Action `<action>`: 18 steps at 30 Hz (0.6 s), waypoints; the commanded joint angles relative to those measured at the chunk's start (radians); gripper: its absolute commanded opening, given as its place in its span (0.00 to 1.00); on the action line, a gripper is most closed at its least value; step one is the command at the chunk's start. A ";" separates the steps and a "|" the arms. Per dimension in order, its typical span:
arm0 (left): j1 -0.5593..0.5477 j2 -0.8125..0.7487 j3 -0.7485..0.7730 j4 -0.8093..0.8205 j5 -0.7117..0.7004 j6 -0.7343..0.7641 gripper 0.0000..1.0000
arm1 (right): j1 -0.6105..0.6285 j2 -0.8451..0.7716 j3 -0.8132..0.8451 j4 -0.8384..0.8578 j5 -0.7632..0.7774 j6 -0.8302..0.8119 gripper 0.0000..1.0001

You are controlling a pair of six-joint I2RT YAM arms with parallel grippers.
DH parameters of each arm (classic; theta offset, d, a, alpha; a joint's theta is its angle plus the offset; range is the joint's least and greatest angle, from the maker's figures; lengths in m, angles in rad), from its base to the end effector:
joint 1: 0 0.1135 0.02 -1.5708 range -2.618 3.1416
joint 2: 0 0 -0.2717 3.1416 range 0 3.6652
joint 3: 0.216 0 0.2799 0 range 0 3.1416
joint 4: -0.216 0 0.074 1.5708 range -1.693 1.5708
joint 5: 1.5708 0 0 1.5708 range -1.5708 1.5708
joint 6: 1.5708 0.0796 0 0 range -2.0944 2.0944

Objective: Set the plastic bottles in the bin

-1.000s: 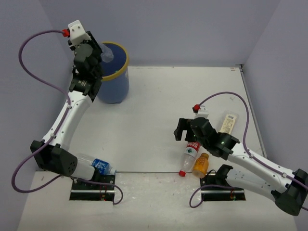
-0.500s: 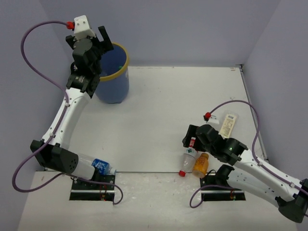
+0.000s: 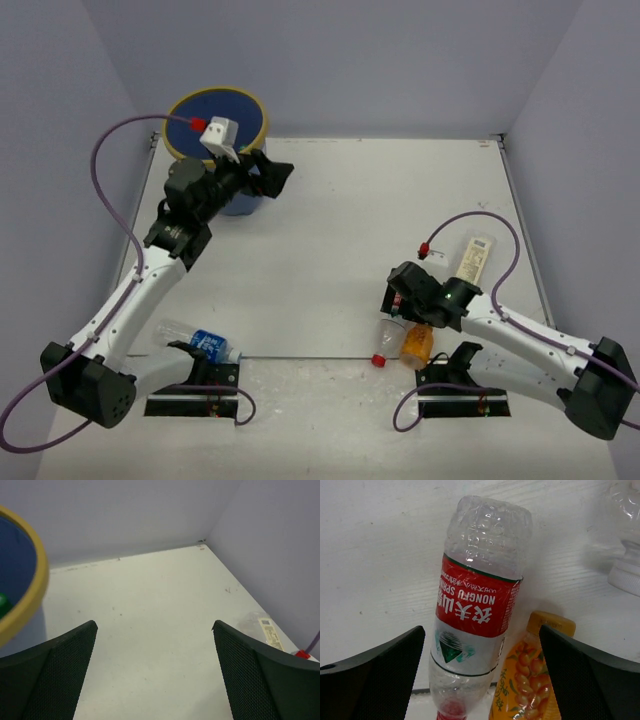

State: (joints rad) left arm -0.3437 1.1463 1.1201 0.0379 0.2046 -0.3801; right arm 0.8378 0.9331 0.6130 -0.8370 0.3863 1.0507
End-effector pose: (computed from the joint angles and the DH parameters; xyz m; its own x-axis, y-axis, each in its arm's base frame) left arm 0.3099 -0.1281 0.4157 -0.1831 -0.3203 -0.9294 0.4881 0.7910 -0.3688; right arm 0.1534 0.1256 0.1674 -0.8139 0.2974 -0.4991 0.2399 0.9544 0.1774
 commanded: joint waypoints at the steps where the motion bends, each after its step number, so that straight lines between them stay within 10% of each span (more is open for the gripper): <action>1: -0.102 -0.096 -0.176 0.089 0.015 -0.045 1.00 | -0.017 0.077 -0.025 0.139 0.046 0.032 0.99; 6: -0.123 -0.190 -0.320 0.098 0.000 -0.067 1.00 | -0.035 0.143 -0.049 0.263 -0.002 -0.010 0.95; 18: -0.123 -0.170 -0.391 0.037 -0.043 -0.095 1.00 | -0.042 0.216 -0.031 0.361 -0.069 -0.098 0.48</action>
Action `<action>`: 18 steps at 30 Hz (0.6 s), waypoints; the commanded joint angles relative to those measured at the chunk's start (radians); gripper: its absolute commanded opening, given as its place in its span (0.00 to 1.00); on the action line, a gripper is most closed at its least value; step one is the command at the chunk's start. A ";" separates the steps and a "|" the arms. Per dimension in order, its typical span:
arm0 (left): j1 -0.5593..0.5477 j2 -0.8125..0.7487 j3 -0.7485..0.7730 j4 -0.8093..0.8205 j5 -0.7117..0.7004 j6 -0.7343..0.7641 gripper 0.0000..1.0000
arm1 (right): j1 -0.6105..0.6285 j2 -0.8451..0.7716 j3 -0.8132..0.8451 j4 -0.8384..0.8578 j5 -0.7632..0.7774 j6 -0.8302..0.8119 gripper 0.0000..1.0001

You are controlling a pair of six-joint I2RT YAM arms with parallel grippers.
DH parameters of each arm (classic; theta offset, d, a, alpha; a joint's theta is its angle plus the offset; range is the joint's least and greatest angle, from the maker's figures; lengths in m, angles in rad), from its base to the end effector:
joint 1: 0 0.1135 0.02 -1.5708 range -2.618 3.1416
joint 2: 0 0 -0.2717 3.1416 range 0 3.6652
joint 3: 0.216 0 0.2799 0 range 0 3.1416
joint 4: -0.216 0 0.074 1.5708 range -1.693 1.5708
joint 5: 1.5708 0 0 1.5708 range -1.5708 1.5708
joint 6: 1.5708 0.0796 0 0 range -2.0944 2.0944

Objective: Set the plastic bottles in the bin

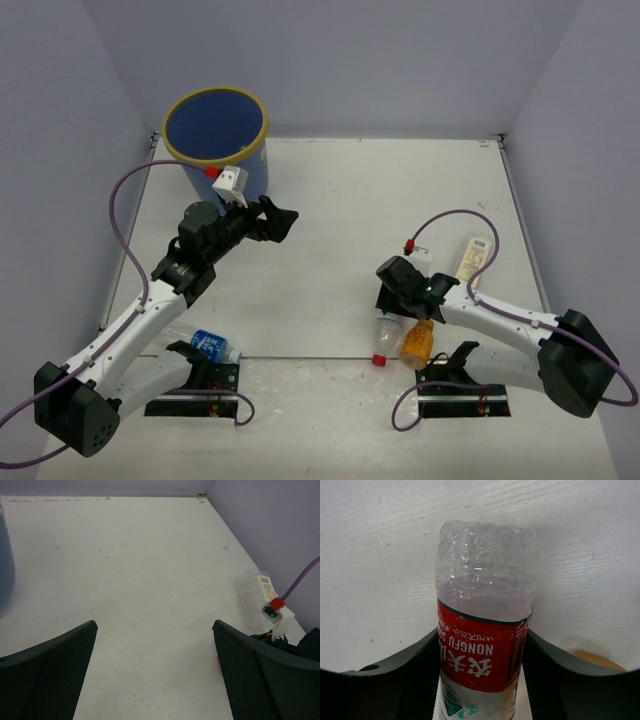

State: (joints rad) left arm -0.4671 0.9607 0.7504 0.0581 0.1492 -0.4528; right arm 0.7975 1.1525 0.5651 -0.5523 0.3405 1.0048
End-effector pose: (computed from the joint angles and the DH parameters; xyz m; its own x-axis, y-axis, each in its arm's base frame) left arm 0.2582 -0.1435 0.3146 -0.3739 -0.2959 -0.8790 0.4592 0.7643 -0.4527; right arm 0.1816 0.1480 0.1248 -0.8274 0.2914 -0.4802 0.2262 0.9554 0.1900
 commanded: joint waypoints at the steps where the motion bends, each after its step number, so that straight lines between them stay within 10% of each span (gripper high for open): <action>1: 0.001 0.018 -0.025 0.025 0.040 -0.029 1.00 | -0.001 -0.010 0.026 0.085 -0.029 -0.065 0.44; 10: -0.044 0.077 -0.262 0.524 0.543 -0.161 1.00 | -0.094 -0.046 0.160 0.193 -0.127 -0.052 0.34; 18: -0.293 0.291 -0.146 0.489 0.456 -0.052 1.00 | -0.152 -0.036 0.226 0.296 -0.298 -0.049 0.28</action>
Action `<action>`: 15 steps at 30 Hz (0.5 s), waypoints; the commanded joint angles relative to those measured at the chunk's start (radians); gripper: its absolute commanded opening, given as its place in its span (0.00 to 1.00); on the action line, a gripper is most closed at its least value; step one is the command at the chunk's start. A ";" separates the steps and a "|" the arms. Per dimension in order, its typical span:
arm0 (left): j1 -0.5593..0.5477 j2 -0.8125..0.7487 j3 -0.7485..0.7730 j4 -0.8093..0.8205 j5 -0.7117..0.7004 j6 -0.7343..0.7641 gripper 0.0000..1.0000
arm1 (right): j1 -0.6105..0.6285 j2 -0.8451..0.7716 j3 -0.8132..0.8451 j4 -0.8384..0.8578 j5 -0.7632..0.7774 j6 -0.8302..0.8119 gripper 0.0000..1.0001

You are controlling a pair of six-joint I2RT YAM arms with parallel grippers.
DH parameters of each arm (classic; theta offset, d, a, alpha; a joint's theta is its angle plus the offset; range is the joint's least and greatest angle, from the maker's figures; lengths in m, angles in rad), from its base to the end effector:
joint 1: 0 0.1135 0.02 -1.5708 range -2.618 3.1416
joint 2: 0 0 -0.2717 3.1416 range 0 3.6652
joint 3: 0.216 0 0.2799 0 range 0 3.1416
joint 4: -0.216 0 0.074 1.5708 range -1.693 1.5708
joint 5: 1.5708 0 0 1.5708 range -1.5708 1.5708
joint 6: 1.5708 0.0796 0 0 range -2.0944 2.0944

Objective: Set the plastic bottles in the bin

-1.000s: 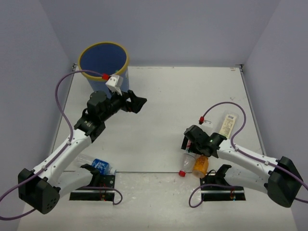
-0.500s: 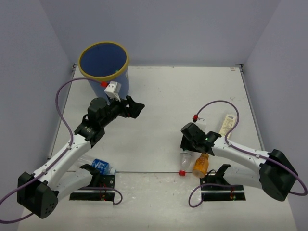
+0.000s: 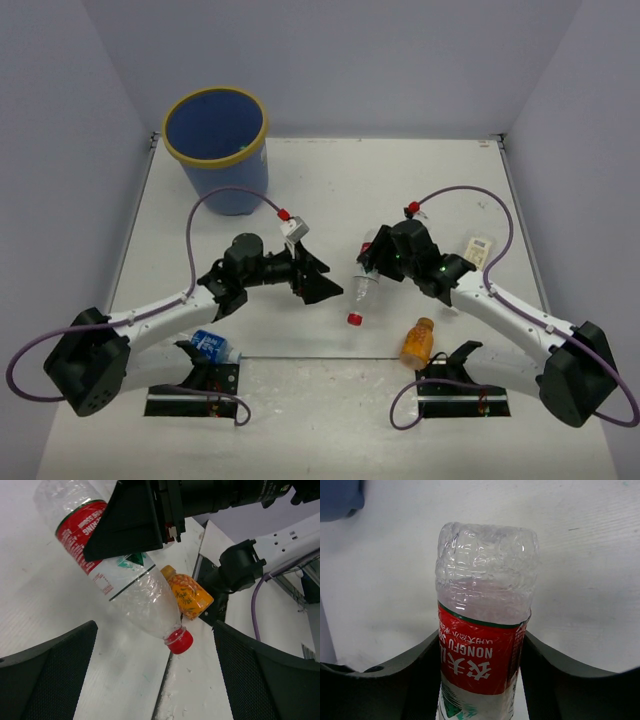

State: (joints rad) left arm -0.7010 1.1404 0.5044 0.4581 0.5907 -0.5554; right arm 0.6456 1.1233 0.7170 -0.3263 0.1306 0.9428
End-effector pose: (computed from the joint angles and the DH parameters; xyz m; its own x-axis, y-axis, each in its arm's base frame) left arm 0.2007 -0.2274 0.2215 -0.6182 -0.0513 -0.7843 0.7398 0.2991 -0.6027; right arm 0.2386 0.1668 0.2032 -0.7340 0.4516 -0.5073 0.1272 0.8251 0.5504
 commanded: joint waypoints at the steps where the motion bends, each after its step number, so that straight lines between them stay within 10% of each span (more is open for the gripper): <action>1: -0.074 0.155 0.123 0.091 0.015 0.048 1.00 | -0.001 -0.008 0.079 0.072 -0.089 0.017 0.28; 12: -0.162 0.375 0.267 -0.002 -0.140 0.068 1.00 | -0.004 -0.027 0.072 0.108 -0.119 0.053 0.31; 15: -0.166 0.398 0.274 0.044 -0.117 0.032 0.77 | -0.004 -0.030 0.058 0.119 -0.121 0.067 0.31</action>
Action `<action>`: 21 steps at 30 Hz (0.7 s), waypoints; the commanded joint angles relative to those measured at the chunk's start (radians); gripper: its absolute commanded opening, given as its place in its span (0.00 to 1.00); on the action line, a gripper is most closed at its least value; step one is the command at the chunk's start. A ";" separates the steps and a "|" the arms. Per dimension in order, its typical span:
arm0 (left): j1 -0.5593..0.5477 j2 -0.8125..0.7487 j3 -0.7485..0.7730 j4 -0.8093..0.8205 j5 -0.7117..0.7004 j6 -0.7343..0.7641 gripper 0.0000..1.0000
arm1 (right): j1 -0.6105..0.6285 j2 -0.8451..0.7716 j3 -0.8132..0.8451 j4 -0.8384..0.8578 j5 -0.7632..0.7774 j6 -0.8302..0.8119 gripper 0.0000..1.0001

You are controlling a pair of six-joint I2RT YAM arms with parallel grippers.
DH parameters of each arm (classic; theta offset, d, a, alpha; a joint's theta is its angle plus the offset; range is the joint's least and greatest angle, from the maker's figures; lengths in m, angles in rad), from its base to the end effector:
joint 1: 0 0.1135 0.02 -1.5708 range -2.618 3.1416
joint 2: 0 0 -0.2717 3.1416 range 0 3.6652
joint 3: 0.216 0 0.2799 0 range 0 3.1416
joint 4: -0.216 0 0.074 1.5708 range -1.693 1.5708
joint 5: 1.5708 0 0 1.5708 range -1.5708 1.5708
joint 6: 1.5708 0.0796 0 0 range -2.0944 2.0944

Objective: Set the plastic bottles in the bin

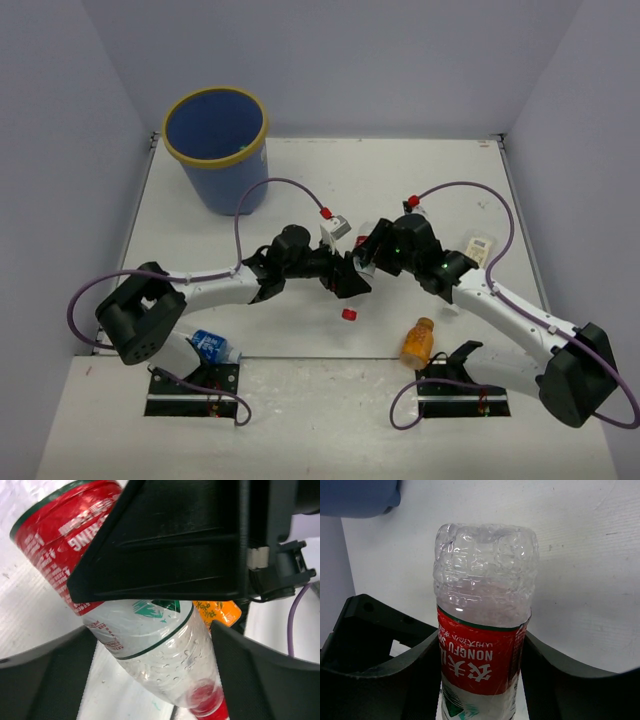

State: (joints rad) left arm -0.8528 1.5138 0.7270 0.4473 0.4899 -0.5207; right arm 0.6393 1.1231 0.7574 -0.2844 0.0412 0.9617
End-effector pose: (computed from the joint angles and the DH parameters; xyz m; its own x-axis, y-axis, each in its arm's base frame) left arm 0.2192 -0.3079 0.1855 -0.6659 0.0950 -0.7400 0.7207 0.3385 -0.6050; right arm 0.2438 0.1772 0.2238 -0.7452 0.4671 -0.4759 0.0724 0.7661 0.6386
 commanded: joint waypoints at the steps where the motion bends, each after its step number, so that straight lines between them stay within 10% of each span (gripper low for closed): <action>1: -0.015 0.031 0.053 0.078 -0.011 -0.019 0.60 | 0.001 -0.031 0.010 0.080 -0.030 0.054 0.31; 6: -0.015 0.014 0.055 0.061 -0.065 -0.028 0.00 | 0.000 -0.052 -0.003 0.071 0.021 0.057 0.53; 9: -0.015 -0.013 0.047 0.022 -0.125 -0.016 0.00 | -0.009 -0.067 0.018 0.004 0.104 0.031 0.91; 11: -0.015 -0.034 0.047 -0.012 -0.170 -0.008 0.00 | -0.021 -0.073 0.054 -0.057 0.153 0.015 0.97; 21: 0.068 -0.160 0.172 -0.346 -0.567 0.049 0.00 | -0.231 -0.222 0.089 -0.152 0.295 -0.080 0.99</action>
State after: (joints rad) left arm -0.8578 1.4317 0.7833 0.2443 0.1537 -0.5110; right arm 0.5111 0.9926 0.8337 -0.3888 0.2283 0.9263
